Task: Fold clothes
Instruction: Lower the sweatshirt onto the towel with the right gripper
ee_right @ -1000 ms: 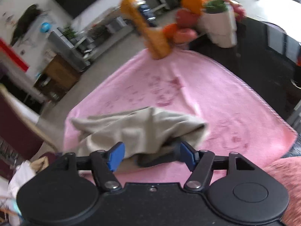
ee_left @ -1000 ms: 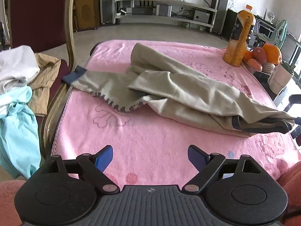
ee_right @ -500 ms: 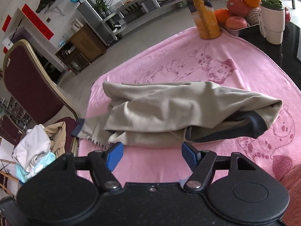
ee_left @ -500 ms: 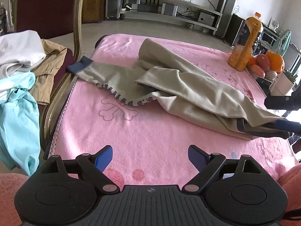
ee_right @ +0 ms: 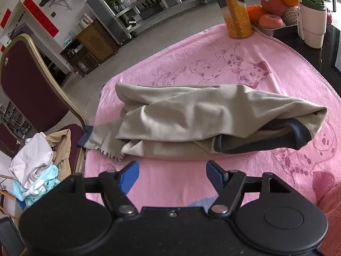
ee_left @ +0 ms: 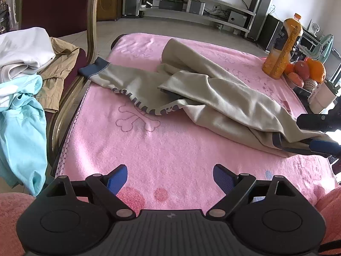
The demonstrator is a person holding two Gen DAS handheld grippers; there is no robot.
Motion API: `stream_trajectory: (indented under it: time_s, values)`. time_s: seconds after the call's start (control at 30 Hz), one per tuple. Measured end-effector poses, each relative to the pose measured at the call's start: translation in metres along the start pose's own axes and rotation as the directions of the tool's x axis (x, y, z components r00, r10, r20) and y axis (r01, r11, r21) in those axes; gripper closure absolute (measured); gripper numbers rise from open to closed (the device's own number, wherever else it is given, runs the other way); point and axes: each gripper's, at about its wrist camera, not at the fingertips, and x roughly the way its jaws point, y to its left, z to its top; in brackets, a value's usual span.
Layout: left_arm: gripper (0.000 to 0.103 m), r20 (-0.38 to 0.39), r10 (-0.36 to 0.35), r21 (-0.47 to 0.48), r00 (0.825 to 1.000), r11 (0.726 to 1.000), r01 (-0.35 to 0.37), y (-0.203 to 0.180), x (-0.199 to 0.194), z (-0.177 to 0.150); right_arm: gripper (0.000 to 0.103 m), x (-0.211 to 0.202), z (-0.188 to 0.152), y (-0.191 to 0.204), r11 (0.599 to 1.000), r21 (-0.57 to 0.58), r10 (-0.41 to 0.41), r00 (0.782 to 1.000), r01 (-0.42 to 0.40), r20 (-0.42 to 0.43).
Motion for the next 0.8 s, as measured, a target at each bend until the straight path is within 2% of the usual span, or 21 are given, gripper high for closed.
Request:
stream_trajectory:
  time_s: [0.43, 0.8]
  values:
    - [0.015, -0.025, 0.019, -0.011, 1.000, 1.000, -0.019, 0.001, 0.004, -0.001, 0.034, 0.004, -0.002, 0.003, 1.000, -0.006, -0.010, 1.000, 0.009, -0.014]
    - [0.015, -0.031, 0.014, -0.023, 0.999, 1.000, -0.014, 0.007, 0.006, 0.000, 0.034, 0.004, 0.001, 0.014, 0.999, -0.024, -0.027, 1.000, 0.027, 0.013]
